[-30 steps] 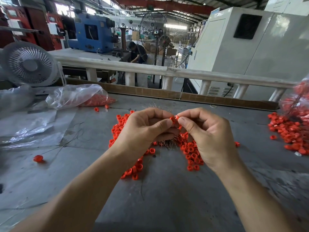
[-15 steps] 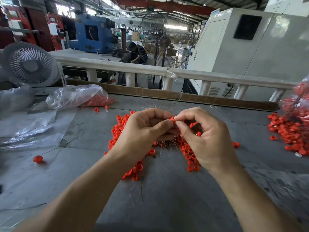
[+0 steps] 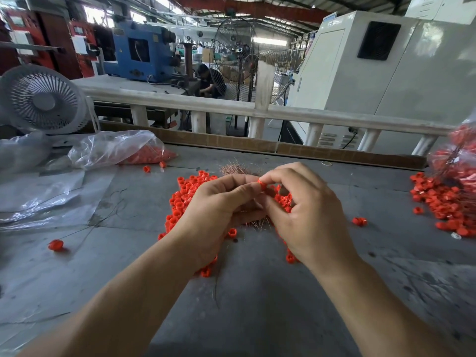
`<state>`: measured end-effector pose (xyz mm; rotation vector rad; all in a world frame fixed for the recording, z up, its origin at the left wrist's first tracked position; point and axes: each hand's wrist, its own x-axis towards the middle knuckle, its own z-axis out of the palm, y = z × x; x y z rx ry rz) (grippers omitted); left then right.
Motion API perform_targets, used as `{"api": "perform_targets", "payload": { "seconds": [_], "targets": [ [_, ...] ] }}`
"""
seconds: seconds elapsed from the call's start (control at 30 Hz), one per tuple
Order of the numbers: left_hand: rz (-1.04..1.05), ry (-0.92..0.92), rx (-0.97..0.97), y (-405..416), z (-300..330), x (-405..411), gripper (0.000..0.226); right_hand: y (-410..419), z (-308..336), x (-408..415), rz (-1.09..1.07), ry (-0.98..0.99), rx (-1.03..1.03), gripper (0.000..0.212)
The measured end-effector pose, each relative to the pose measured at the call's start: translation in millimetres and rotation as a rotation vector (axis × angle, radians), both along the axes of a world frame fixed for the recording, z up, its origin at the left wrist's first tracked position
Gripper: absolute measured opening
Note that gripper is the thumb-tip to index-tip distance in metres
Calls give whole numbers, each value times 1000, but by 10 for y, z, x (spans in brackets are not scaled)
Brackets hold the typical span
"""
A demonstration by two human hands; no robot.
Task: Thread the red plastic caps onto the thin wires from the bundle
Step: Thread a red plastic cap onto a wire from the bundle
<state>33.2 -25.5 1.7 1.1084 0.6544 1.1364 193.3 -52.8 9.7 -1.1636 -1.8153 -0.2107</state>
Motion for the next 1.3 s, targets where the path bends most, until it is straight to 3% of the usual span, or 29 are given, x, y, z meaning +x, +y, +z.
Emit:
{"api": "perform_targets", "payload": {
  "seconds": [0.17,0.47,0.7,0.97,1.13,1.3],
  "targets": [
    [-35,-31,-98,-17,6,24,20,-24,-9,-98,-139,-52,91,11],
    [-92,-61,-165,-2,57,21,41,-33,-30,-82,-142,-39,137,10],
    [-92,-40,-136,-8,50,16,20,-29,-21,-58,-117,-67,154,13],
    [-49,28,-113,-30,71,1,24,-26,-3,-42,-86,-72,127,5],
    [-32,-16,-106,-20,60,-8,14,-51,-22,-69,-61,-29,69,11],
    [-3,-3,-42,0,34,-28,17,-36,-36,-58,-13,2,16,19]
  ]
}}
